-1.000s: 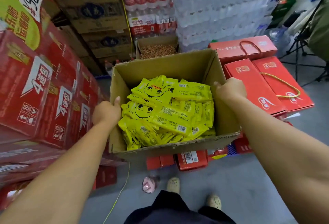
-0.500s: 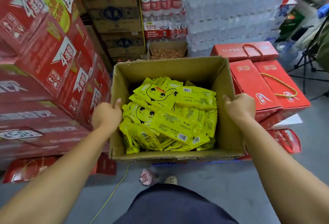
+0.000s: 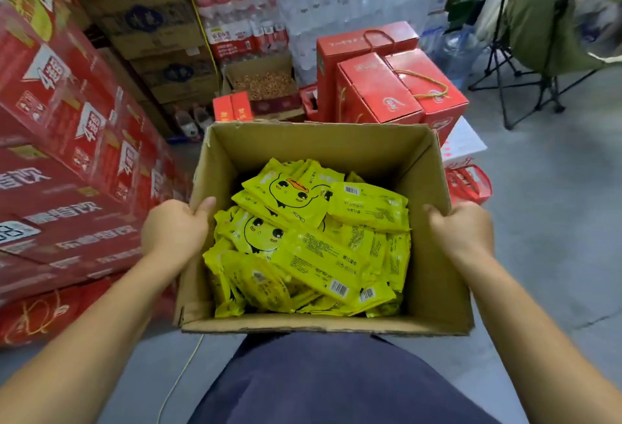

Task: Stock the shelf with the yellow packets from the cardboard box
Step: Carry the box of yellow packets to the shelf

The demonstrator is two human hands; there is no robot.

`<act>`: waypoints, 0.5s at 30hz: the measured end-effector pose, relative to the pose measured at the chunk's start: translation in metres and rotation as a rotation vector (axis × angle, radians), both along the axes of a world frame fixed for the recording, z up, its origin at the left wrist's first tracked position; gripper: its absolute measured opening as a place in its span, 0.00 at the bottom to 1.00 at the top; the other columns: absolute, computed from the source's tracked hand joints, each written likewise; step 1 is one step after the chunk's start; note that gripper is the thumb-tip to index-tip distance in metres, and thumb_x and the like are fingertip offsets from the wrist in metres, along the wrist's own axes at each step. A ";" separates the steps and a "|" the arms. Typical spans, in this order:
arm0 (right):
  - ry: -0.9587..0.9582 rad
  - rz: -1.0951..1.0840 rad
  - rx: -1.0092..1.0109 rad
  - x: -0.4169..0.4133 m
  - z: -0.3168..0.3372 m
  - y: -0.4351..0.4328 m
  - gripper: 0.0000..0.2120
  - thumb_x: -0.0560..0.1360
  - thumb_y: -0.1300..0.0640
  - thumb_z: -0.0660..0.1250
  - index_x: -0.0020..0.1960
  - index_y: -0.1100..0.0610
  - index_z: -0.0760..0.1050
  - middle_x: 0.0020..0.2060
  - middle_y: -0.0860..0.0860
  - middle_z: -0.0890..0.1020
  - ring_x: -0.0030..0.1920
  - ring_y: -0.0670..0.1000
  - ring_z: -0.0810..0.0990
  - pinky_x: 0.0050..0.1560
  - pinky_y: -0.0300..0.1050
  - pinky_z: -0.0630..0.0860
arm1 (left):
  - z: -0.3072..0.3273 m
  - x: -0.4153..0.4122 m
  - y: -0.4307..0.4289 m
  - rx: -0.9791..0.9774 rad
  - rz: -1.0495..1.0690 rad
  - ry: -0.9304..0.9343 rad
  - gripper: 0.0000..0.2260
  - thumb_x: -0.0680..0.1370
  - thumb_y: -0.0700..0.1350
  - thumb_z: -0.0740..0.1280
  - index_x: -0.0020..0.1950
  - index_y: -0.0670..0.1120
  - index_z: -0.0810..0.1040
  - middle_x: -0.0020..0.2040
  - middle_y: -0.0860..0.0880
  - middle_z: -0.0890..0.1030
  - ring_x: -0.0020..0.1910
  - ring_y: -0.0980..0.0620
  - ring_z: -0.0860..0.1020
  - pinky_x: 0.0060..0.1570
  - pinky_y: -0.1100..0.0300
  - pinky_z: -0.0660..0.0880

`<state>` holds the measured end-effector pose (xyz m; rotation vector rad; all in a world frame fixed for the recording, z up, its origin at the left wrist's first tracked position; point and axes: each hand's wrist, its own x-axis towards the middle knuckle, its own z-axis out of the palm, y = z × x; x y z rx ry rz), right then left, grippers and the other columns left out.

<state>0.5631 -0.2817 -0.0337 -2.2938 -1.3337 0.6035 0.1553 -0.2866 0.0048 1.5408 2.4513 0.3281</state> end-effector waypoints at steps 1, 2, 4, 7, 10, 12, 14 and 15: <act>-0.012 -0.029 -0.005 0.015 -0.001 -0.018 0.26 0.78 0.50 0.69 0.25 0.59 0.66 0.25 0.58 0.71 0.34 0.63 0.74 0.36 0.48 0.64 | -0.001 0.015 -0.007 0.002 -0.033 -0.009 0.31 0.83 0.58 0.63 0.26 0.39 0.69 0.25 0.43 0.69 0.30 0.42 0.69 0.35 0.51 0.64; -0.022 -0.063 -0.005 0.031 -0.002 -0.034 0.26 0.78 0.50 0.69 0.26 0.59 0.66 0.26 0.59 0.71 0.35 0.64 0.75 0.36 0.48 0.64 | -0.001 0.031 -0.012 0.009 -0.067 -0.018 0.31 0.83 0.58 0.63 0.26 0.39 0.68 0.25 0.44 0.69 0.30 0.42 0.69 0.35 0.51 0.64; -0.039 -0.142 0.001 0.060 -0.003 -0.066 0.27 0.79 0.50 0.69 0.26 0.61 0.65 0.25 0.59 0.71 0.35 0.66 0.76 0.34 0.49 0.63 | -0.001 0.065 -0.016 0.026 -0.148 -0.027 0.31 0.83 0.58 0.63 0.26 0.41 0.67 0.24 0.45 0.68 0.33 0.40 0.71 0.35 0.51 0.64; -0.045 -0.316 -0.015 0.098 -0.009 -0.118 0.29 0.79 0.49 0.68 0.25 0.60 0.63 0.21 0.57 0.66 0.30 0.62 0.70 0.30 0.50 0.59 | -0.001 0.119 -0.018 0.046 -0.282 -0.045 0.29 0.83 0.58 0.62 0.26 0.42 0.68 0.24 0.46 0.66 0.33 0.39 0.71 0.36 0.51 0.62; -0.036 -0.513 -0.036 0.124 -0.017 -0.166 0.29 0.80 0.48 0.68 0.26 0.59 0.62 0.23 0.56 0.67 0.33 0.62 0.71 0.34 0.49 0.61 | -0.009 0.170 -0.008 0.076 -0.426 -0.082 0.28 0.83 0.58 0.62 0.30 0.40 0.73 0.29 0.38 0.75 0.36 0.35 0.75 0.36 0.50 0.64; -0.027 -0.667 -0.037 0.142 -0.022 -0.198 0.28 0.80 0.47 0.67 0.26 0.58 0.63 0.26 0.60 0.72 0.36 0.65 0.75 0.36 0.49 0.63 | -0.014 0.215 0.005 0.061 -0.558 -0.074 0.28 0.83 0.58 0.62 0.32 0.40 0.76 0.34 0.35 0.78 0.40 0.33 0.78 0.37 0.50 0.65; -0.017 -0.826 -0.054 0.158 -0.027 -0.231 0.28 0.80 0.47 0.67 0.26 0.58 0.62 0.27 0.61 0.72 0.36 0.65 0.75 0.36 0.49 0.63 | -0.020 0.264 0.016 0.042 -0.692 -0.088 0.27 0.83 0.58 0.63 0.30 0.42 0.74 0.34 0.35 0.78 0.40 0.33 0.78 0.38 0.50 0.65; -0.008 -0.910 -0.075 0.163 -0.031 -0.249 0.29 0.80 0.47 0.67 0.26 0.58 0.62 0.26 0.60 0.71 0.34 0.64 0.73 0.36 0.48 0.63 | -0.023 0.290 0.020 0.036 -0.766 -0.097 0.26 0.83 0.57 0.64 0.30 0.41 0.74 0.34 0.34 0.79 0.41 0.32 0.78 0.38 0.51 0.65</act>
